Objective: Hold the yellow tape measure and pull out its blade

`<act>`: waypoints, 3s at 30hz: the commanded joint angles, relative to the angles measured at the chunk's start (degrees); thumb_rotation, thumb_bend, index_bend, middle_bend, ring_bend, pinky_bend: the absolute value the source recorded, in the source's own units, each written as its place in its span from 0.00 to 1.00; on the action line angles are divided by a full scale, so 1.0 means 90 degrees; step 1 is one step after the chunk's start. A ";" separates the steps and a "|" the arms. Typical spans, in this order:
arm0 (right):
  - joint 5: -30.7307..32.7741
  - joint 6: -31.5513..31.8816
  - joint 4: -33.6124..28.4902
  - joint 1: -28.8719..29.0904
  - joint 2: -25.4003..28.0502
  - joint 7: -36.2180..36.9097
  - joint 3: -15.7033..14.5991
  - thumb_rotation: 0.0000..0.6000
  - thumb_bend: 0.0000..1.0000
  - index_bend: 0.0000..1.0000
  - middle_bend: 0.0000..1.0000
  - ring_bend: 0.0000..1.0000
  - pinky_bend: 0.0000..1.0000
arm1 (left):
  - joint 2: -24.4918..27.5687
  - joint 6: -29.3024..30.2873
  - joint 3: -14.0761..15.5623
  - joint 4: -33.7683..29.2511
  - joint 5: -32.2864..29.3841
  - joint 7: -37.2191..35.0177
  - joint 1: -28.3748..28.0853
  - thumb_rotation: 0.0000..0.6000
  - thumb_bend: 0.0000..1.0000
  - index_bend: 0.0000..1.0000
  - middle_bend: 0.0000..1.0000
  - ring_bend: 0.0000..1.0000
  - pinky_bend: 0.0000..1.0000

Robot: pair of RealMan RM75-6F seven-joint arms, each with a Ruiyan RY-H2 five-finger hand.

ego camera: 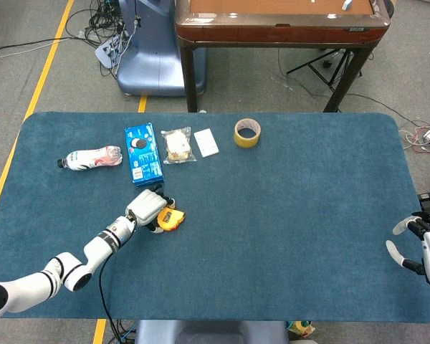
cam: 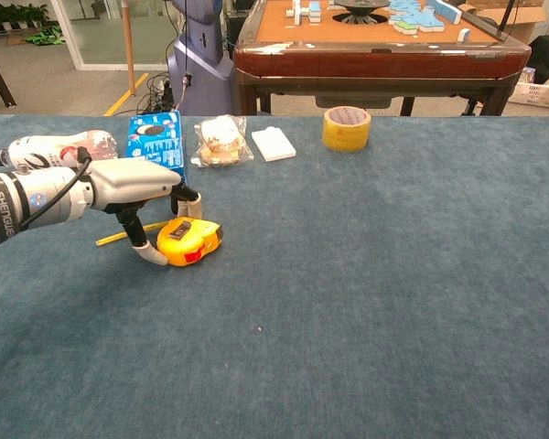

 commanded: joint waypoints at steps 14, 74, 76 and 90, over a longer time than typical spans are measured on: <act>-0.0280 -0.0865 -0.0811 0.0828 0.0169 -0.0344 0.0279 1.00 0.36 0.53 0.46 0.27 0.28 | 0.0808 0.1104 -0.0238 -0.1145 -0.0137 -0.0233 0.0449 1.00 0.16 0.50 0.48 0.35 0.08; 0.3453 -0.3627 -0.1167 0.5148 -0.2287 -0.1426 0.1619 1.00 0.26 0.51 0.06 0.00 0.00 | 0.1589 0.2375 -0.0921 -0.5430 -0.1505 0.2600 0.0730 1.00 0.16 0.53 0.51 0.34 0.08; 0.3488 -0.3638 -0.1159 0.5184 -0.2293 -0.1411 0.1609 1.00 0.26 0.51 0.06 0.00 0.00 | 0.1574 0.2382 -0.0923 -0.5443 -0.1514 0.2627 0.0726 1.00 0.16 0.53 0.51 0.34 0.08; 0.3544 -0.3676 -0.1139 0.5294 -0.2296 -0.1249 0.1490 1.00 0.26 0.51 0.07 0.00 0.00 | 0.1523 0.2379 -0.0967 -0.5403 -0.1628 0.2678 0.0699 1.00 0.16 0.53 0.51 0.33 0.08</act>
